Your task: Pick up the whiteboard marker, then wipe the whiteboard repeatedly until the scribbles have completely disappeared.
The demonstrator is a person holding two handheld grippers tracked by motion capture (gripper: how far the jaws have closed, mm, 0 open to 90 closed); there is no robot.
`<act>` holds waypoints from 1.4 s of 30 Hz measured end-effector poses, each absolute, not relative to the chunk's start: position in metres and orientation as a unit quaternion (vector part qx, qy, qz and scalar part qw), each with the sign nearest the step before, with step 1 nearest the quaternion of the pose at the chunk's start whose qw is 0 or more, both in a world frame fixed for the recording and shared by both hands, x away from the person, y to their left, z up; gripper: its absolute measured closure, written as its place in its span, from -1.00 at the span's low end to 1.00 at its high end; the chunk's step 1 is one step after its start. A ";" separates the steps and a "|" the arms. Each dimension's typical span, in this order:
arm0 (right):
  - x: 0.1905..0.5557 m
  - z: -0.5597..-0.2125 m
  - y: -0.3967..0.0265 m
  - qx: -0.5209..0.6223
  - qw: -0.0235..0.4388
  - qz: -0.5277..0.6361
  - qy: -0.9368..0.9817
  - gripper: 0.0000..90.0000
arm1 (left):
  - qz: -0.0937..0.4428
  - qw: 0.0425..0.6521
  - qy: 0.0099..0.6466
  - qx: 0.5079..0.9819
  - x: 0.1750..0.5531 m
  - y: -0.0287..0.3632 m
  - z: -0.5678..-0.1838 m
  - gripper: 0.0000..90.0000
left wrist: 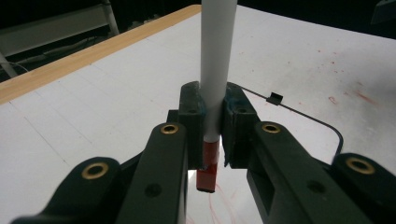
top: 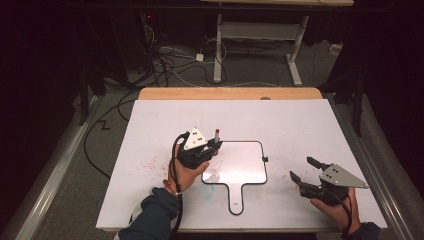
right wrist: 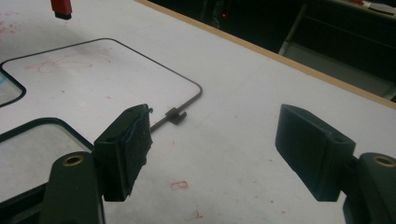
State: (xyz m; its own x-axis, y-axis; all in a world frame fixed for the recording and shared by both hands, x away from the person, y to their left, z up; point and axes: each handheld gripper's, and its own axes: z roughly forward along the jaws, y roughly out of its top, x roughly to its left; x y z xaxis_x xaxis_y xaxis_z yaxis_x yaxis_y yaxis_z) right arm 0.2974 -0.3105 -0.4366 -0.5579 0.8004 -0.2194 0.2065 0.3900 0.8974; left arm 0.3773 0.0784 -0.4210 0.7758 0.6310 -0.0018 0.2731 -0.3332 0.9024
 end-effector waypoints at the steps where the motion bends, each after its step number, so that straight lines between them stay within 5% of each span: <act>1: 0.299 -0.437 -0.310 0.329 0.335 0.446 0.762 -0.39 | 0.177 0.503 0.284 0.797 0.378 0.078 -0.421 0.75; 42: 0.300 -0.450 -0.296 0.294 0.290 0.426 0.805 -0.38 | 0.182 0.462 0.306 0.812 0.443 0.070 -0.466 0.75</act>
